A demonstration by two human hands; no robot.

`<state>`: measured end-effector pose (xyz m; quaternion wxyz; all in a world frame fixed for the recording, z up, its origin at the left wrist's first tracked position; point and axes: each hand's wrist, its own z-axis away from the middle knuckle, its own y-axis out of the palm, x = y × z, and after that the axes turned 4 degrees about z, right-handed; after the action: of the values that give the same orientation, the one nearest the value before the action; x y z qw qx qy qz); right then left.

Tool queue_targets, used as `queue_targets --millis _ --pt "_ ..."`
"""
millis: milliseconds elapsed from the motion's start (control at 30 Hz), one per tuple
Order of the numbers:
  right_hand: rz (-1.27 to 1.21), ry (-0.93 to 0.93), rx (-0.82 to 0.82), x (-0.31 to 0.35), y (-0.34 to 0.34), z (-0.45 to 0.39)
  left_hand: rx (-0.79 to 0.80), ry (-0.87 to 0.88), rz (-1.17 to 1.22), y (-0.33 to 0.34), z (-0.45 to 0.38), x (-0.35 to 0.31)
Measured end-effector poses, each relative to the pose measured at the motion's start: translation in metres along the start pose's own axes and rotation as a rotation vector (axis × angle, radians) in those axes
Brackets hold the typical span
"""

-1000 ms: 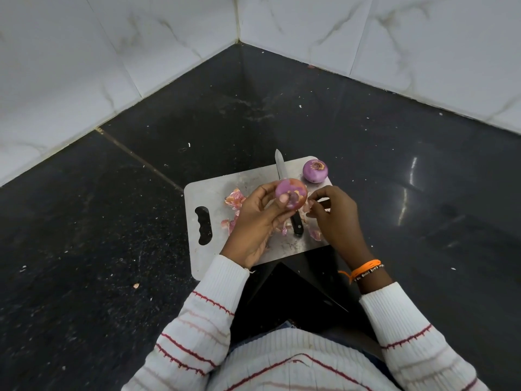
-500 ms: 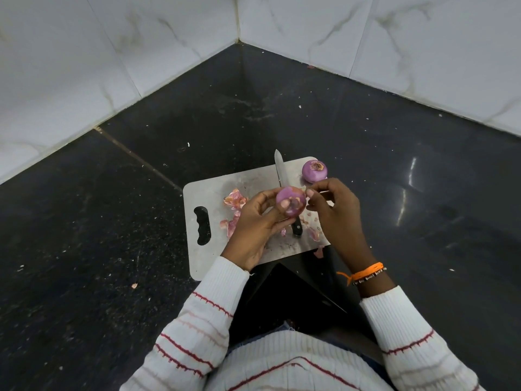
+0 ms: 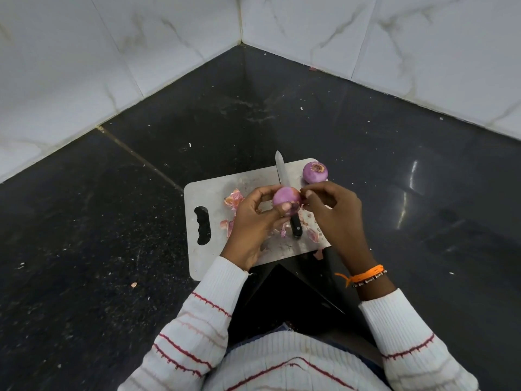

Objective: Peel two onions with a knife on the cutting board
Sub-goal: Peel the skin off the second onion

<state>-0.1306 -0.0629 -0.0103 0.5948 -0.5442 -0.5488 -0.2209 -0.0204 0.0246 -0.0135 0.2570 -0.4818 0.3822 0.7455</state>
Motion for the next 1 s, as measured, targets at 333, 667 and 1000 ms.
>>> queue_targets --millis 333,667,1000 --pt "0.045 -0.015 0.008 0.0056 -0.0027 0.0038 -0.025 0.030 -0.183 -0.0001 0.0004 0.0013" --pt "0.062 0.012 0.076 -0.0033 -0.0047 0.0005 -0.016 0.071 -0.279 -0.0021 0.0024 -0.0031" --pt "-0.005 -0.017 0.033 -0.0003 -0.0008 0.0038 -0.036 0.070 -0.242 0.0028 0.0039 0.0014"
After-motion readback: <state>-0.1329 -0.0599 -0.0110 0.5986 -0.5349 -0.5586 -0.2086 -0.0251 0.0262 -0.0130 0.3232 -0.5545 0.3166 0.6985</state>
